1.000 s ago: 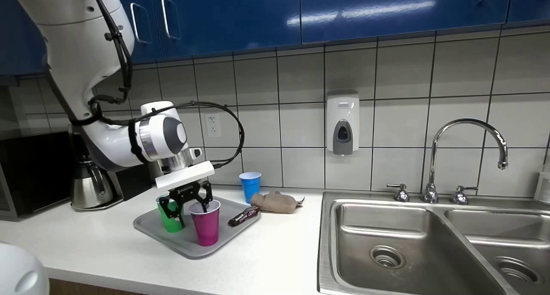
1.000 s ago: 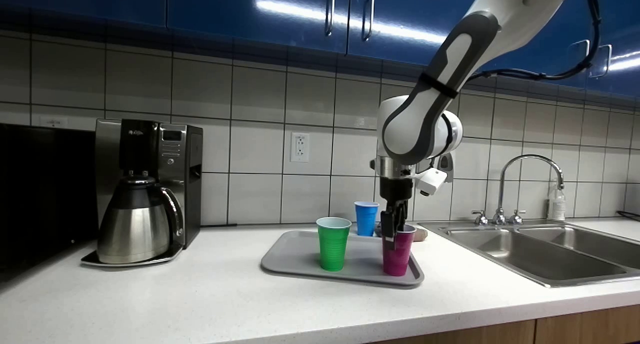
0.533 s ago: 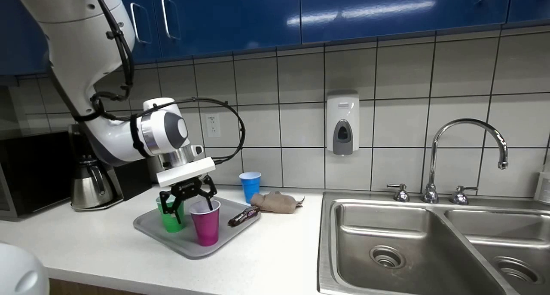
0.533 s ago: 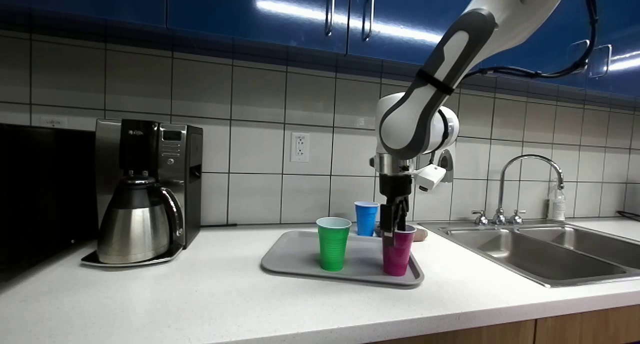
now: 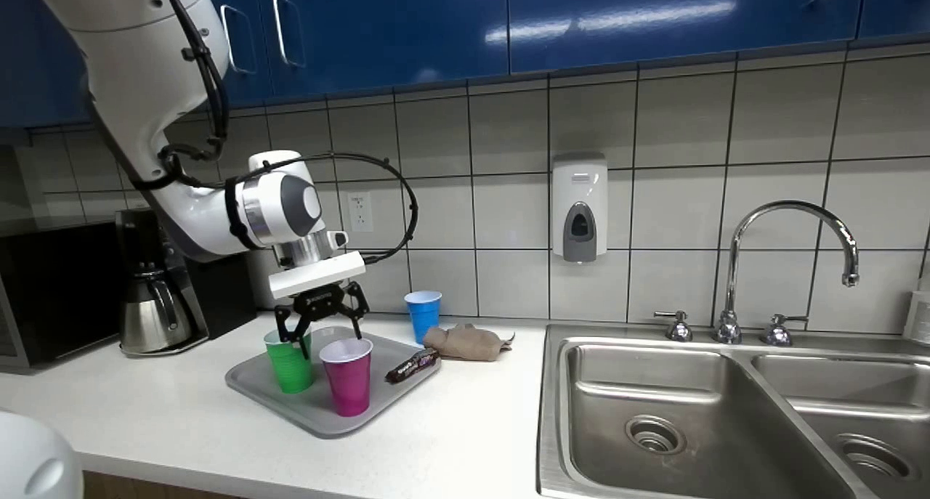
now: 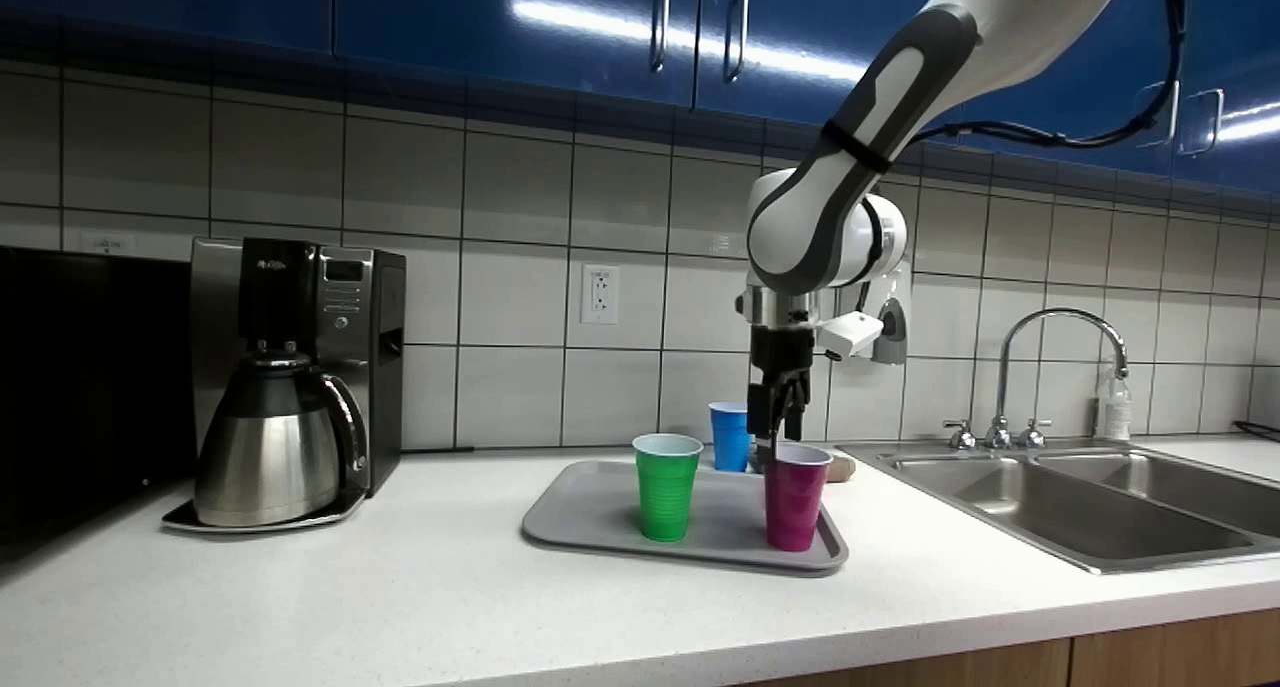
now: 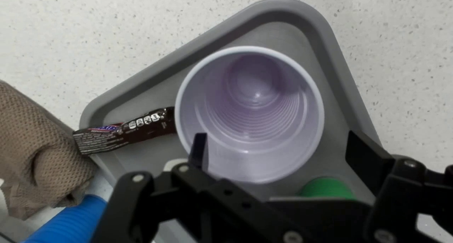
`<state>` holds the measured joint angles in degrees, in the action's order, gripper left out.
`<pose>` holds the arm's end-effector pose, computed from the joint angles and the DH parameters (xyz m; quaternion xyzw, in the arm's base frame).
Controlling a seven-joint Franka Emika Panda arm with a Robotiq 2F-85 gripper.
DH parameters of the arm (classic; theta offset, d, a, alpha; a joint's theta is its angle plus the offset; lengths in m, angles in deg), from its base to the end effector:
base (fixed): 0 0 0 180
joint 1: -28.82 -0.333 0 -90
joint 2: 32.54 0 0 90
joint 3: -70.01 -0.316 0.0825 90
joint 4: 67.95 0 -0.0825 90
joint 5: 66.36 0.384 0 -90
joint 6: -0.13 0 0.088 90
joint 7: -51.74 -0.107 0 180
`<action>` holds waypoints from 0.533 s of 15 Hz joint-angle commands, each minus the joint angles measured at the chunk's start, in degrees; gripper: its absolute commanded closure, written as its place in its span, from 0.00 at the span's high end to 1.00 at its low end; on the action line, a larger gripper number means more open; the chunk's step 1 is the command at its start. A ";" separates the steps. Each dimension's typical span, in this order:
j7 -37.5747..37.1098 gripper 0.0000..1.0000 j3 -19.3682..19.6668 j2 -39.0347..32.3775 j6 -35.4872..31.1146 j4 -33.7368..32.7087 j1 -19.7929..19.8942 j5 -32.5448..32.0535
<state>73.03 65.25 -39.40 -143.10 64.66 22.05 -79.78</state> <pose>0.5157 0.1068 0.2977 0.9269 0.3676 0.0273 0.0707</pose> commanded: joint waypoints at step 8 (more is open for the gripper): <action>-1.46 1.00 0.08 -2.42 5.81 -11.99 1.51 3.25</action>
<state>72.84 65.48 -39.75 -140.13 57.43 22.85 -76.77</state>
